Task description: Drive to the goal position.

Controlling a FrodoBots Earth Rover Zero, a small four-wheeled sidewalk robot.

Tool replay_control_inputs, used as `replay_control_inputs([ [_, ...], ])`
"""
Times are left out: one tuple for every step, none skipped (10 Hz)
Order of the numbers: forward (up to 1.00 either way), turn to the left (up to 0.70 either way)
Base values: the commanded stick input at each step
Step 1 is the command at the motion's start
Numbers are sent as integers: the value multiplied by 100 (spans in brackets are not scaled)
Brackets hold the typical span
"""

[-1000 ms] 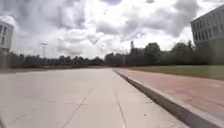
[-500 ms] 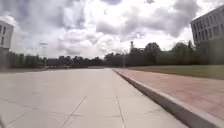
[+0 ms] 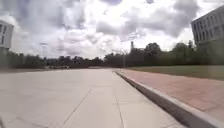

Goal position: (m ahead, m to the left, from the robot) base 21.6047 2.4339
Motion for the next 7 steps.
replay_control_inputs([
  [70,1],
  [70,0],
  [70,0],
  [70,0],
  [70,0],
  [70,0],
  [70,0],
])
